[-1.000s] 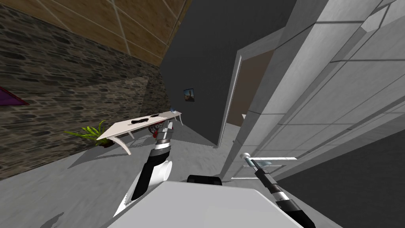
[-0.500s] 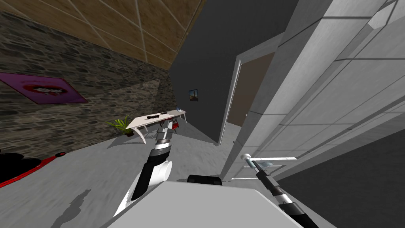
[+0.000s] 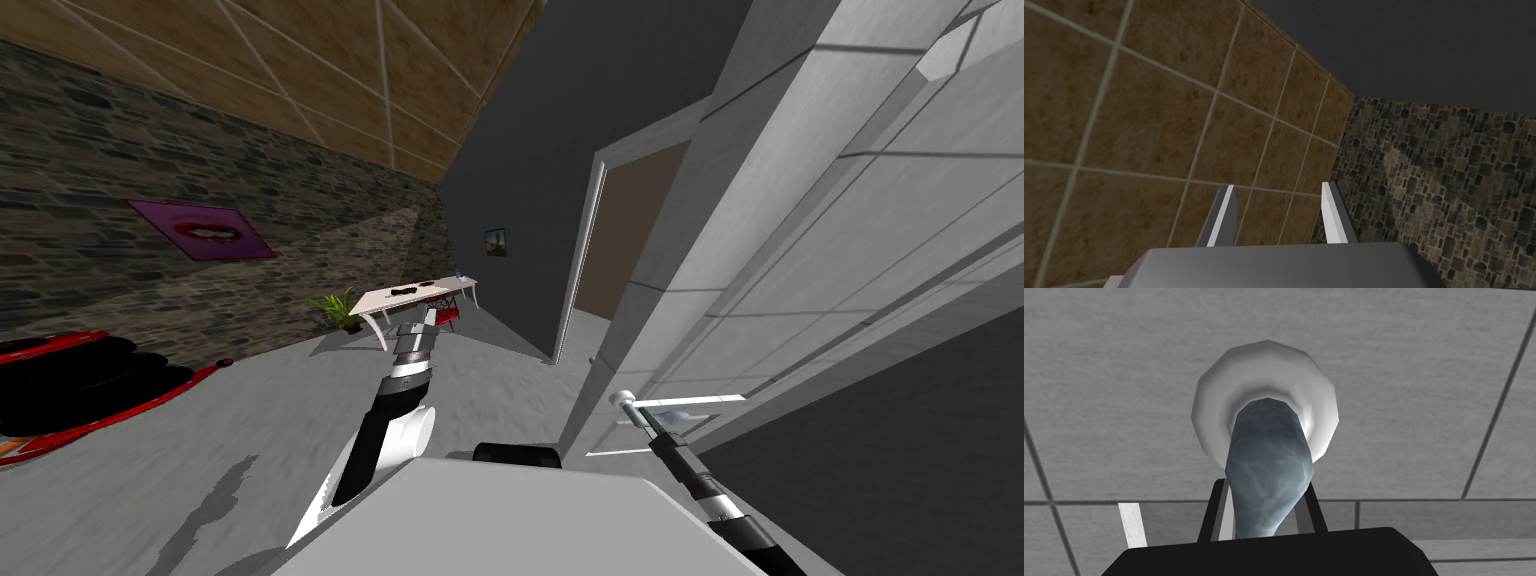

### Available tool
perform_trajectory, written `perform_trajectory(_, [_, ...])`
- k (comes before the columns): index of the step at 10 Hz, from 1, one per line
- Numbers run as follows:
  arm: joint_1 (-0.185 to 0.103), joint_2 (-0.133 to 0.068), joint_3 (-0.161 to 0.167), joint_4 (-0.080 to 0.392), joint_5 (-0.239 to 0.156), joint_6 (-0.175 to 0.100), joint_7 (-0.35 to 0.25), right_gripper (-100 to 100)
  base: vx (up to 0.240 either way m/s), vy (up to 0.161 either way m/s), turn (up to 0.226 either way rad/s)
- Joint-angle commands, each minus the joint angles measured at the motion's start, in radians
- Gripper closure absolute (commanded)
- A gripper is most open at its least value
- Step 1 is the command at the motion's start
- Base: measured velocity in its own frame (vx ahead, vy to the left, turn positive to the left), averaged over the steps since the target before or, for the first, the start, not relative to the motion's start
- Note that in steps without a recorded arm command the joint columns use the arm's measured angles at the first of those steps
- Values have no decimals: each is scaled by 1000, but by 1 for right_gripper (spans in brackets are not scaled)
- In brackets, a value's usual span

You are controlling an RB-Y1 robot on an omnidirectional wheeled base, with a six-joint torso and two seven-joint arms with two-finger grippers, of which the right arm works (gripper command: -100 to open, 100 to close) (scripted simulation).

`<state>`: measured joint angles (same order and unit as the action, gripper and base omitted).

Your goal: Pull the door open

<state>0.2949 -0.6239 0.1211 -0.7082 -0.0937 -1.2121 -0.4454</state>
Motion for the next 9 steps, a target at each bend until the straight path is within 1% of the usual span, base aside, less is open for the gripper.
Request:
perform_trajectory(1, [-7,-2,1,7,2,-5,-2,100,-195,-73,157])
perform_trajectory(9, [-41,-15,8,49,11,-27,-15,100,-202,-69,138])
